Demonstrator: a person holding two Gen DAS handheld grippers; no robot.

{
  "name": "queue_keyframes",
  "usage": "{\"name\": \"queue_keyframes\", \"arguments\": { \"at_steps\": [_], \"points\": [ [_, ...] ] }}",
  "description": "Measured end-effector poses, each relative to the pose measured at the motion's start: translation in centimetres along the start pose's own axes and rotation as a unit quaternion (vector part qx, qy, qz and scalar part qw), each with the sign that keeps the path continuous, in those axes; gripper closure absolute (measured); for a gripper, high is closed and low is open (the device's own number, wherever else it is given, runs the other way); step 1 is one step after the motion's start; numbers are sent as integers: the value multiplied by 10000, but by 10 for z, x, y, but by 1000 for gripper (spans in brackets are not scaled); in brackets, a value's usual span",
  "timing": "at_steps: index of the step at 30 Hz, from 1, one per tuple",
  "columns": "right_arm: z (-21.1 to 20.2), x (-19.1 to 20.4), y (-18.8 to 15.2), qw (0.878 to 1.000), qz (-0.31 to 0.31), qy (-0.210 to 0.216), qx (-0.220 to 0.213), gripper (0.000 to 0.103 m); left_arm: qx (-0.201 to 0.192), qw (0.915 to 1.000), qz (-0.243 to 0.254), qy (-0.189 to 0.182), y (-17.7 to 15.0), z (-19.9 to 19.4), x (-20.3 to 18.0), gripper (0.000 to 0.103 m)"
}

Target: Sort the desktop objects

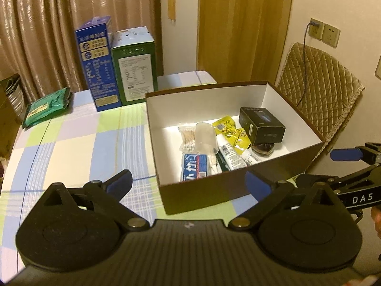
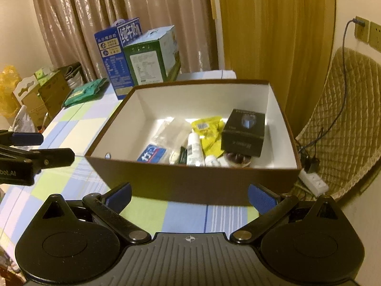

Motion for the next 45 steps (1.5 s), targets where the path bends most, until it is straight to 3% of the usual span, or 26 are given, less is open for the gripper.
{"name": "queue_keyframes", "arguments": {
  "at_steps": [25, 45],
  "points": [
    [-5, 15, -44, 9992, 30, 9, 395, 2, 604, 9978, -110, 239, -48, -10, 2, 3],
    [-3, 20, -51, 9989, -58, 14, 461, 2, 620, 9973, -141, 379, -55, -14, 0, 3]
  ]
}}
Point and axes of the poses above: each gripper's, at about its wrist camera, not at the fingertips, and z roughly the way its jaws point, x to its left, y to its top, the point moved 2 cm from there along z, roughly the way its jaws point, and after that the axes turned 13 degrees about y, right-handed, at the moved point
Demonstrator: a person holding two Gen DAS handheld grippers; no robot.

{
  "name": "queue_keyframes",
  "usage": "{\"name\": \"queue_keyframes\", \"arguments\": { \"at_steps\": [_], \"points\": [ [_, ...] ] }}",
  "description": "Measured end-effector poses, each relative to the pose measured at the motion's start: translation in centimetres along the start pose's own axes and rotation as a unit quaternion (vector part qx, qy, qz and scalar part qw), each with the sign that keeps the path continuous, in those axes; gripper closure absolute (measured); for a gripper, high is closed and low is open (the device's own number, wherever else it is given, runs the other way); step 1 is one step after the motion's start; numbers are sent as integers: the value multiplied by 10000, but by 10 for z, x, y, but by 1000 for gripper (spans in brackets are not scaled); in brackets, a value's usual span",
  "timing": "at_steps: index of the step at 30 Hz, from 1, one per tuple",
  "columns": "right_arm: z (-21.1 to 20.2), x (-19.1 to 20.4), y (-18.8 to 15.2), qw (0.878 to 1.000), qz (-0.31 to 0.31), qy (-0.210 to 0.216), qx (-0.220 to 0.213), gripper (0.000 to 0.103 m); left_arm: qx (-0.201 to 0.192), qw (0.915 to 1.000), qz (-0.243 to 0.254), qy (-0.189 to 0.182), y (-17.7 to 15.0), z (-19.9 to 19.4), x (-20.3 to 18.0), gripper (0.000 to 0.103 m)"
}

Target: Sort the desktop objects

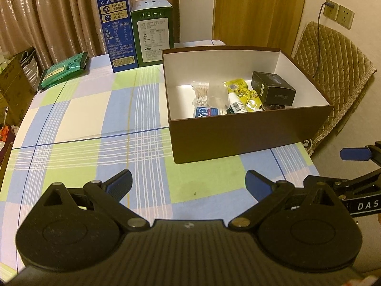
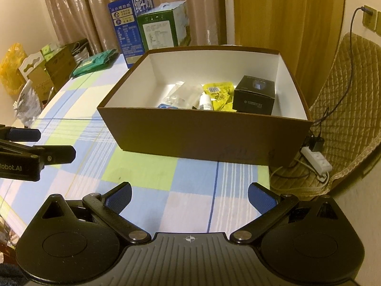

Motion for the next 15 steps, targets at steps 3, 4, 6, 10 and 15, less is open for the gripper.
{"name": "queue_keyframes", "arguments": {
  "at_steps": [3, 4, 6, 10, 15],
  "points": [
    [1, 0, -1, 10000, 12, -12, 21, 2, 11, 10000, 12, 0, -1, 1, -1, 3],
    [1, -1, -2, 10000, 20, -13, 30, 2, 18, 10000, 20, 0, -1, 1, -1, 3],
    [2, -1, -2, 10000, 30, -16, 56, 2, 43, 10000, 34, -6, -1, 3, -3, 3],
    [4, -2, -4, 9999, 39, -25, 103, 2, 82, 9999, 49, -32, -2, 4, -5, 3],
    [8, -2, -3, 9999, 44, -30, 146, 2, 109, 9999, 57, -48, -2, 6, -6, 3]
  ]
}}
Point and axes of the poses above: each gripper's, at about its wrist camera, not at the fingertips, and z roughly the way its jaws point, x to its left, y to its top, the point moved 2 cm from there along z, roughly the way its jaws point, and after that the axes turned 13 degrees about y, right-handed, at the moved point
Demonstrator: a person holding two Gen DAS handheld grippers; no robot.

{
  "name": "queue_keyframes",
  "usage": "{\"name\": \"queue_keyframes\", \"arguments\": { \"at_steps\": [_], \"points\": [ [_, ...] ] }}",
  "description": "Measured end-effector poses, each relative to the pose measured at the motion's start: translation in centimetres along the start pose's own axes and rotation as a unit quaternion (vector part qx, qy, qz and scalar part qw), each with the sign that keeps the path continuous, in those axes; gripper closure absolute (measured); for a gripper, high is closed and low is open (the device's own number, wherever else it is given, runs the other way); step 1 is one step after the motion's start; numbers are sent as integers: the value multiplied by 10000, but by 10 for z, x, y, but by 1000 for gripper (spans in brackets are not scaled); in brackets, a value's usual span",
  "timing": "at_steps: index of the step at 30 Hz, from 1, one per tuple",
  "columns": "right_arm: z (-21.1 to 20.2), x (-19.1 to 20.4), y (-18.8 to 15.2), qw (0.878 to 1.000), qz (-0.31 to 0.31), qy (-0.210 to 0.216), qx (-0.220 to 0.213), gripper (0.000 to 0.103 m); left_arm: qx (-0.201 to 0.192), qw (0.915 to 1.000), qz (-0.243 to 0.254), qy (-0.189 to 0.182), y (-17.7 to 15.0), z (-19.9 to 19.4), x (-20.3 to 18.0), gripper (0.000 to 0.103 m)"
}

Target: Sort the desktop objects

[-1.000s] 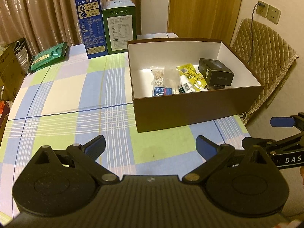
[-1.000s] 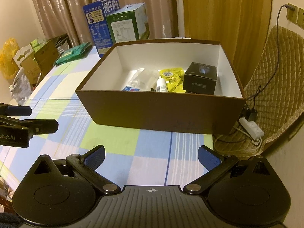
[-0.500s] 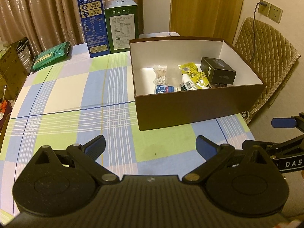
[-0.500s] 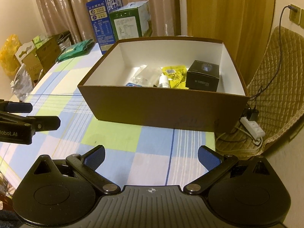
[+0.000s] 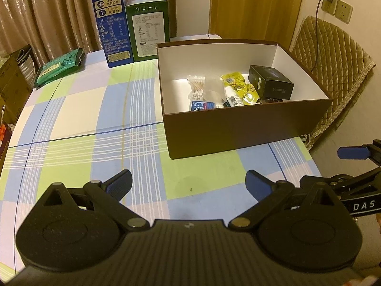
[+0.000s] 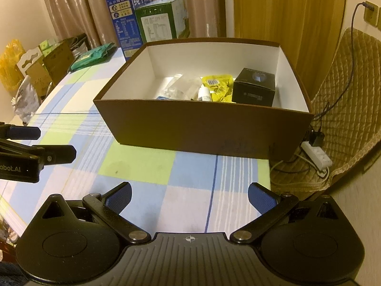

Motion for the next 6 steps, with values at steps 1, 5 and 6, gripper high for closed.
{"name": "queue_keyframes", "arguments": {
  "at_steps": [1, 5, 6],
  "points": [
    [1, 0, 0, 10000, -5, 4, 4, 2, 4, 10000, -1, -5, 0, 0, 0, 3],
    [4, 2, 3, 10000, -17, 13, 12, 2, 8, 10000, -13, -19, 1, 2, 2, 3],
    [4, 2, 3, 10000, -17, 13, 12, 2, 14, 10000, -11, -8, 1, 3, 2, 3]
  ]
}}
Point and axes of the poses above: each gripper's, at about its wrist camera, not at the fingertips, and z roughly the way its jaws point, x to its left, y to its top, the point moved 2 cm from there along z, roughly the way its jaws point, and after that the axes turned 13 degrees about y, right-handed, at the moved point
